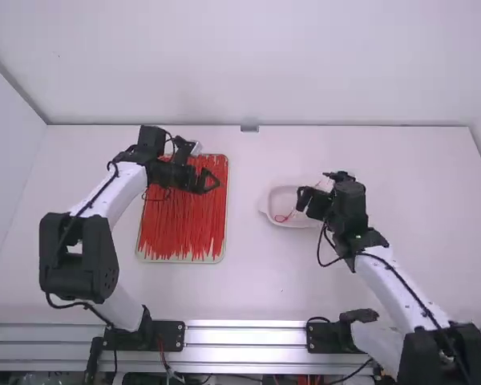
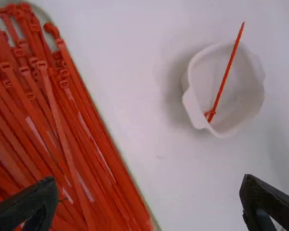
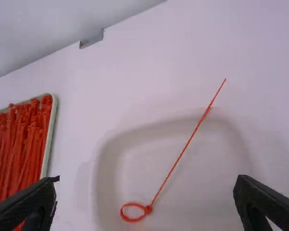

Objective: Fasten the cable tie

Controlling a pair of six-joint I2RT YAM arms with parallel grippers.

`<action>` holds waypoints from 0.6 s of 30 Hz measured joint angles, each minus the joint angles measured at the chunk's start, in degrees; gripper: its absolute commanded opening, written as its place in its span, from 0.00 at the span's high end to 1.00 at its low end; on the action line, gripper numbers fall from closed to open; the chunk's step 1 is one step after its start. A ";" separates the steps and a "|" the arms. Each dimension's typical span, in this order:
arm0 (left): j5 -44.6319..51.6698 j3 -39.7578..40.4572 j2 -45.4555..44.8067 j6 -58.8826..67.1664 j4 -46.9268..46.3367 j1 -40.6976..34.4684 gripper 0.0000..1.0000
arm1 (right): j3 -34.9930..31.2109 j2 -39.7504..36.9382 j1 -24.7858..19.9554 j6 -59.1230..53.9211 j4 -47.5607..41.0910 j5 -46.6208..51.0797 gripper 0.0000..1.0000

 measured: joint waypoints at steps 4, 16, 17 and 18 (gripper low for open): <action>-0.52 0.42 -0.22 -0.07 -0.46 0.07 0.02 | -0.04 -4.48 -0.02 0.33 -2.99 -0.35 0.03; -5.66 -4.52 -7.78 -5.05 6.36 1.05 0.16 | -7.17 -12.11 -7.06 -5.05 -2.84 2.67 0.19; -6.54 -5.62 -8.61 -5.81 7.48 1.07 0.18 | -8.46 -13.49 -8.39 -6.12 -2.82 2.86 0.21; -7.02 -6.14 -9.05 -6.01 8.04 1.05 0.19 | -9.03 -14.10 -8.96 -6.64 -2.80 2.86 0.22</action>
